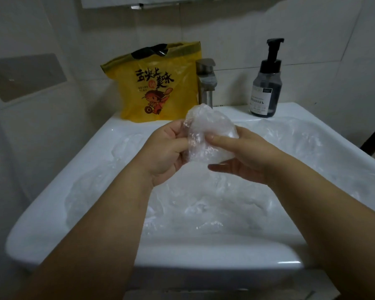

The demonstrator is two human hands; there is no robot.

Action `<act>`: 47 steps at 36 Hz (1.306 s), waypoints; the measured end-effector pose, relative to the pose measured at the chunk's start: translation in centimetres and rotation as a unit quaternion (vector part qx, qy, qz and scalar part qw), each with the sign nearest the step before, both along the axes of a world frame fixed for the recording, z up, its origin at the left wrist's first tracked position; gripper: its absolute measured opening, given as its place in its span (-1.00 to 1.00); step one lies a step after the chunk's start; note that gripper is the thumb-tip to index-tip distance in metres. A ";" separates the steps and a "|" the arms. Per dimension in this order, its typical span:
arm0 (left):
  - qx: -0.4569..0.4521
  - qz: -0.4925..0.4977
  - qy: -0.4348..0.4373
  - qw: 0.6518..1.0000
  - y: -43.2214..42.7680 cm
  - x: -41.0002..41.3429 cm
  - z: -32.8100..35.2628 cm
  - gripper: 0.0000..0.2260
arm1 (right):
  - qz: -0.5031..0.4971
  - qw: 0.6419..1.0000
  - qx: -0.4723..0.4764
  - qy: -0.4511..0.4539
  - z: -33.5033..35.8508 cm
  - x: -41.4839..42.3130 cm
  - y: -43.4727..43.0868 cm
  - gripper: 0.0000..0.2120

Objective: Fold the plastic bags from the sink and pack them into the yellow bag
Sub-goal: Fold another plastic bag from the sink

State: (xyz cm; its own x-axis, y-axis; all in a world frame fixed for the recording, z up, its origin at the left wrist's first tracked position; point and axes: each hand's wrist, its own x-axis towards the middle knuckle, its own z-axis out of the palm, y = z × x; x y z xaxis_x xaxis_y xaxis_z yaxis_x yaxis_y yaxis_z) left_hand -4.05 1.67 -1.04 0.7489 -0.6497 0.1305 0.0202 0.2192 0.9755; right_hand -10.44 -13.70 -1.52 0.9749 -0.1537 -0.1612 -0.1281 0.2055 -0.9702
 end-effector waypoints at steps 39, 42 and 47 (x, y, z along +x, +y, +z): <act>0.030 0.147 0.019 0.989 -0.2 0.7 0.0 -0.94 | -0.031 0.998 0.054 -0.017 0.7 -0.4 0.2 -0.80; 0.043 0.070 0.038 0.996 0.2 0.4 0.5 -0.69 | -0.015 0.999 0.037 -0.020 0.6 -0.6 0.2 -0.80; 0.150 0.058 -0.006 0.987 0.3 0.2 -0.2 -0.74 | 0.022 0.999 0.016 -0.017 0.5 -0.7 0.2 -0.85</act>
State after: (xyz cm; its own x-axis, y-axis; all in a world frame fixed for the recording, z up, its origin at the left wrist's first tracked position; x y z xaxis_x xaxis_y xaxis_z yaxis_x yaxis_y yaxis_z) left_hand -3.84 1.93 -1.25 0.8200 -0.5706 -0.0443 -0.0009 -0.0788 0.9969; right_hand -11.16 -13.49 -0.98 0.9856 -0.1067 -0.1313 -0.1037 0.2319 -0.9672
